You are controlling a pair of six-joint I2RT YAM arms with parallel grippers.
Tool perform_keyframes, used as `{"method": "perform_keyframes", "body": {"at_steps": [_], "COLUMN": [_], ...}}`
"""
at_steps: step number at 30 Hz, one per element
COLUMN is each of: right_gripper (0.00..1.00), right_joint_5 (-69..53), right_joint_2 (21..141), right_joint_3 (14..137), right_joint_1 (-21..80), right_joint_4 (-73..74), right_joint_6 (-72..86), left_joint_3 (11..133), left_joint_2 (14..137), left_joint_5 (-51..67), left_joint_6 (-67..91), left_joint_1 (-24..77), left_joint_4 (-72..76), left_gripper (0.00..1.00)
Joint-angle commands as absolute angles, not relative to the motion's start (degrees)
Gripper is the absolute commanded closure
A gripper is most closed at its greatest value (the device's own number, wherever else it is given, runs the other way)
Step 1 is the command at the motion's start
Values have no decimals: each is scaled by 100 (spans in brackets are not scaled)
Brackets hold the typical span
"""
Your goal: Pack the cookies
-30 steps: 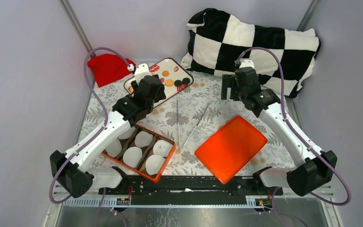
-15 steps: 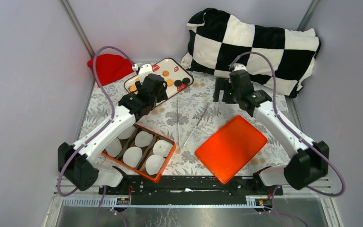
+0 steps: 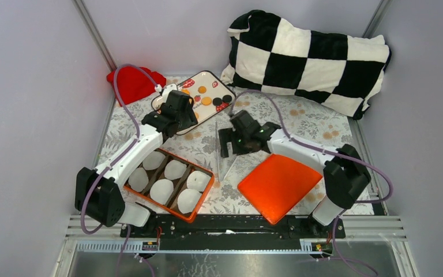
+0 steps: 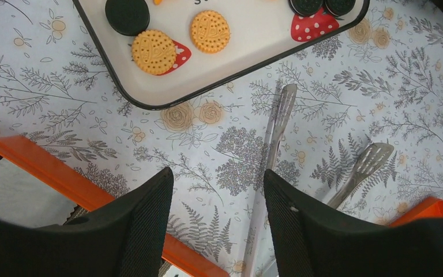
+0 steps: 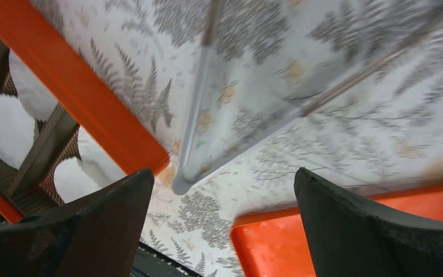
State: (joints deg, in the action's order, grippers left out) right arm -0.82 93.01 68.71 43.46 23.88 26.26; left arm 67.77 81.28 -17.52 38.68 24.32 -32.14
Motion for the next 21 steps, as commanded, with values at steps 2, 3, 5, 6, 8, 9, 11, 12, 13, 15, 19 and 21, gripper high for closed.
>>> {"method": "perform_keyframes", "body": {"at_steps": [2, 3, 5, 6, 8, 9, 11, 12, 13, 15, 19, 21], "right_gripper": [0, 0, 0, 0, 0, 0, 0, 0, 0, 0, 0, 1], "right_joint_5": [-30, -28, -33, -32, -32, 32, 342, 488, 666, 966, 1310, 1370], "right_joint_2": [9834, 9981, 10325, 10528, 10932, 11128, 11475, 11620, 11741, 11884, 12042, 12093], "right_joint_3": [7239, 7398, 7789, 7972, 8385, 8535, 8788, 8899, 8970, 8974, 8857, 8802], "right_joint_1": [5129, 5240, 5394, 5456, 5506, 5510, 5506, 5510, 5510, 5508, 5510, 5506], "right_joint_4": [2461, 2486, 2565, 2590, 2746, 2813, 3033, 3181, 3327, 3480, 3592, 3538], "right_joint_6": [3013, 2996, 2925, 2898, 2889, 2898, 2951, 2970, 2988, 3010, 2979, 2964], "left_joint_3": [6617, 6589, 6515, 6467, 6418, 6409, 6362, 6337, 6304, 6230, 6133, 6151], "left_joint_2": [7966, 7960, 7923, 7911, 7893, 7885, 7835, 7812, 7787, 7749, 7808, 7877], "left_joint_5": [-1580, -1535, -1476, -1464, -1426, -1401, -1314, -1257, -1198, -1038, -839, -782], "left_joint_6": [3824, 3823, 3837, 3847, 3866, 3871, 3905, 3927, 3955, 3980, 4008, 4000], "left_joint_1": [2389, 2390, 2391, 2391, 2382, 2382, 2382, 2382, 2382, 2381, 2381, 2381], "left_joint_4": [-3136, -3114, -3063, -3046, -3037, -3034, -3016, -2987, -2948, -2855, -2729, -2728], "left_gripper": [36, 36, 36, 36, 36, 36, 36, 36, 36, 36, 36, 36]}}
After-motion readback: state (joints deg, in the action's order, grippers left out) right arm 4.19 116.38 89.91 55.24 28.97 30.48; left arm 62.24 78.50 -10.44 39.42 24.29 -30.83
